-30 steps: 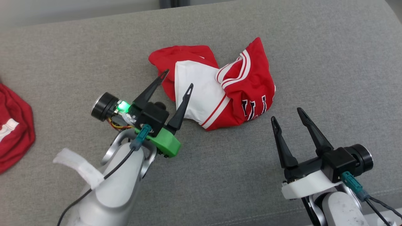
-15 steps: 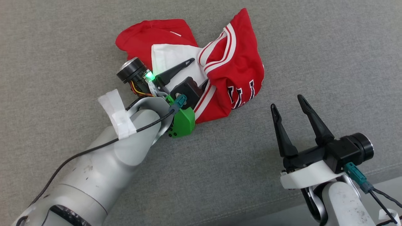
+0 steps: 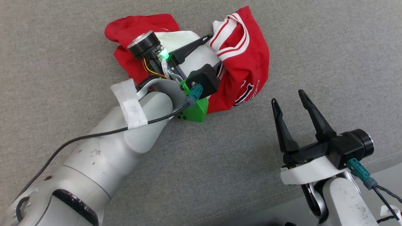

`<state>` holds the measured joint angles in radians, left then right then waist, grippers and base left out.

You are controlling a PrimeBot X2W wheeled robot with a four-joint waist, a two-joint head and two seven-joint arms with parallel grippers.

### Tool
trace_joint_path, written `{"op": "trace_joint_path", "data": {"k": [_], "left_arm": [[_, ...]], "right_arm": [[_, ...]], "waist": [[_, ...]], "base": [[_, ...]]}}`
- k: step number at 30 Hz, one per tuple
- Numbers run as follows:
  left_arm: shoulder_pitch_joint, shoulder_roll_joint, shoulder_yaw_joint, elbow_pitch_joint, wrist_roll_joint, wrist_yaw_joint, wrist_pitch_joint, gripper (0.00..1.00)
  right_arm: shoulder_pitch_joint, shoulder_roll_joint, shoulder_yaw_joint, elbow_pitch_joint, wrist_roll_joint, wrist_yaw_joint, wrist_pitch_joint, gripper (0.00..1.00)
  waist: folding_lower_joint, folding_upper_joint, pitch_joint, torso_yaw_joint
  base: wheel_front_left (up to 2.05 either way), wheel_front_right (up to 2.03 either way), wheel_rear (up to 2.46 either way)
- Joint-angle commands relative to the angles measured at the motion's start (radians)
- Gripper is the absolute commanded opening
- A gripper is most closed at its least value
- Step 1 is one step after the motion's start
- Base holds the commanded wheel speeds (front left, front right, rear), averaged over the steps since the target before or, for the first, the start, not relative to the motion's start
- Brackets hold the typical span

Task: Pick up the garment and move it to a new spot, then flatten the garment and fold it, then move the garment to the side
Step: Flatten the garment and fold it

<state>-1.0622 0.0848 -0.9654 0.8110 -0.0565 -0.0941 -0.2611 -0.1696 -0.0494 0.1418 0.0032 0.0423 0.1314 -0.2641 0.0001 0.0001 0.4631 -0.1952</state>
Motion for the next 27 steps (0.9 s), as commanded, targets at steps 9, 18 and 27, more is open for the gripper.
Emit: {"op": "trace_joint_path", "data": {"k": [9,18,27], "left_arm": [[-0.024,0.025,-0.082,-0.094,0.084,0.034,-0.004,1.00],[0.039,-0.011,-0.135,0.017,-0.048,-0.033,0.134,1.00],[0.057,-0.011,-0.268,0.039,-0.223,-0.041,0.246,0.00]], "right_arm": [[-0.001,-0.002,0.008,0.007,0.028,-0.001,0.000,1.00],[-0.020,-0.002,0.015,0.002,0.051,-0.001,0.000,1.00],[-0.015,-0.002,0.022,0.014,0.061,-0.001,0.000,1.00]], "waist": [[-0.0001,-0.0001,-0.010,-0.018],[-0.0001,-0.0001,0.000,-0.051],[-0.0001,-0.0001,-0.011,-0.058]], "base": [[0.00,0.00,0.00],[0.00,0.00,0.00],[0.00,0.00,0.00]]}}
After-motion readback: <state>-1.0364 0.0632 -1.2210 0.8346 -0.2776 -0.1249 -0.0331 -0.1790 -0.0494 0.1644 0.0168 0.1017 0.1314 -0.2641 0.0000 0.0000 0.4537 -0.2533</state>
